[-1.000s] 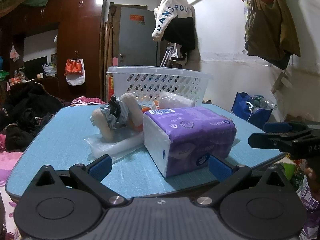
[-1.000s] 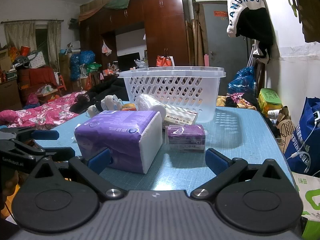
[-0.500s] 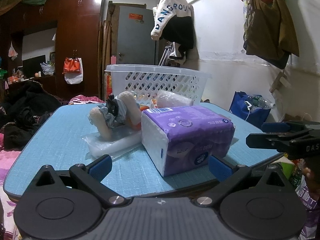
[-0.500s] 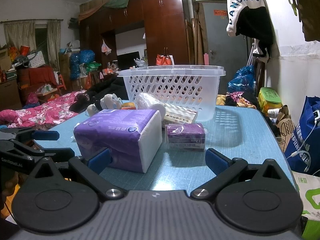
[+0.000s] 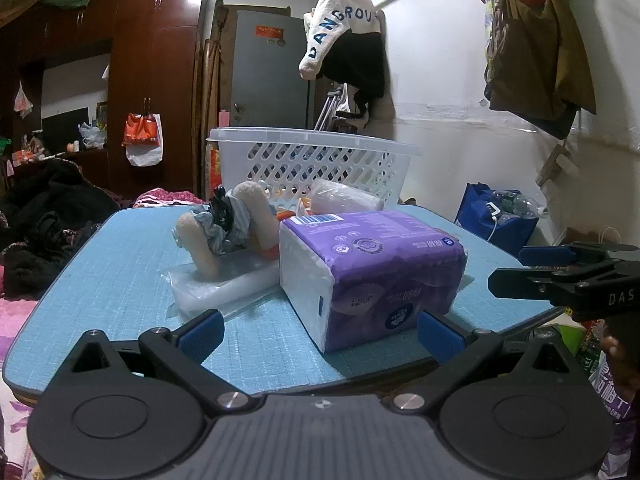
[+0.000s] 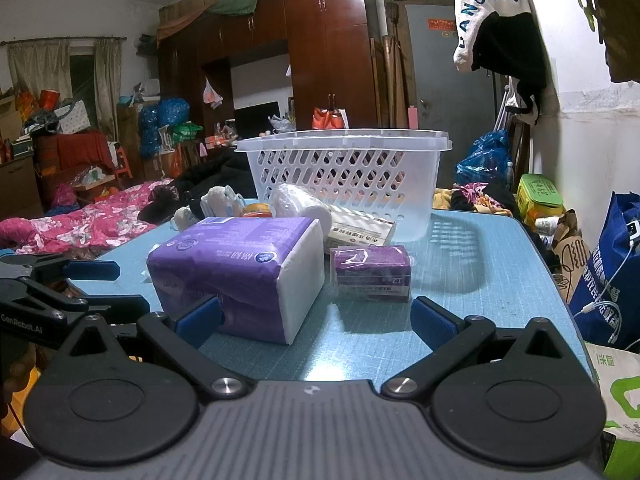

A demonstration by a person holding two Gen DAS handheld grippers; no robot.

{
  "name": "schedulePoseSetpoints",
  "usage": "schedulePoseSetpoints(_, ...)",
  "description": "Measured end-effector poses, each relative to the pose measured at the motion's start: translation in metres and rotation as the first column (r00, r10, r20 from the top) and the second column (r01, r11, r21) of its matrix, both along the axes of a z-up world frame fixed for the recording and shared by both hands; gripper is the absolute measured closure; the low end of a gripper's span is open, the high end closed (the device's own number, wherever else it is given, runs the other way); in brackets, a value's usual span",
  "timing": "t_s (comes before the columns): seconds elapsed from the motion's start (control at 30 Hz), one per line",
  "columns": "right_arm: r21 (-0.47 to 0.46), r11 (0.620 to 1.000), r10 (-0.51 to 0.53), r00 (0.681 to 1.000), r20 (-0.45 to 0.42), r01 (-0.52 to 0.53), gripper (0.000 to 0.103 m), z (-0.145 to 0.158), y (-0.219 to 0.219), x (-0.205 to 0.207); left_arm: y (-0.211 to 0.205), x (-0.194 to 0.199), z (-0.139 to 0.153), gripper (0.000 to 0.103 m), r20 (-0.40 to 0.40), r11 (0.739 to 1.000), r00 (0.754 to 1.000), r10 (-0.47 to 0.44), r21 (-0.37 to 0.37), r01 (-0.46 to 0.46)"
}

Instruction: Organize objects

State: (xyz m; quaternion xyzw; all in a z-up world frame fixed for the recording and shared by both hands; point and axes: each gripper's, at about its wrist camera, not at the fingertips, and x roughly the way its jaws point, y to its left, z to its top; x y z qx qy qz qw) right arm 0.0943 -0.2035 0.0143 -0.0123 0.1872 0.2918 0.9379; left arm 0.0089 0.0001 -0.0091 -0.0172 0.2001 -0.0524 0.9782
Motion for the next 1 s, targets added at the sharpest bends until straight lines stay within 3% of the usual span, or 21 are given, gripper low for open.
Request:
schedulePoseSetpoints(0.3, -0.001, 1.000, 0.000, 1.000, 0.001, 0.000, 0.000, -0.001, 0.000, 0.000, -0.001, 0.000, 0.000, 0.000, 0.004, 1.000, 1.000, 0.002, 0.001, -0.002)
schedulePoseSetpoints(0.63, -0.007, 1.000, 0.001, 1.000, 0.012, -0.001, 0.000, -0.002, 0.002, 0.000, 0.001, -0.004, 0.002, 0.000, 0.059, 1.000, 0.998, -0.014, -0.001, 0.014)
schedulePoseSetpoints(0.9, 0.016, 1.000, 0.009, 1.000, 0.012, -0.009, 0.000, -0.004, -0.002, 0.004, -0.003, -0.003, 0.016, 0.000, 0.168, 0.997, 0.983, -0.079, 0.019, 0.077)
schedulePoseSetpoints(1.0, 0.043, 0.999, -0.016, 0.999, 0.044, 0.014, 0.000, -0.005, -0.004, 0.004, -0.003, 0.005, 0.023, 0.000, 0.141, 0.992, 0.982, -0.124, 0.023, 0.121)
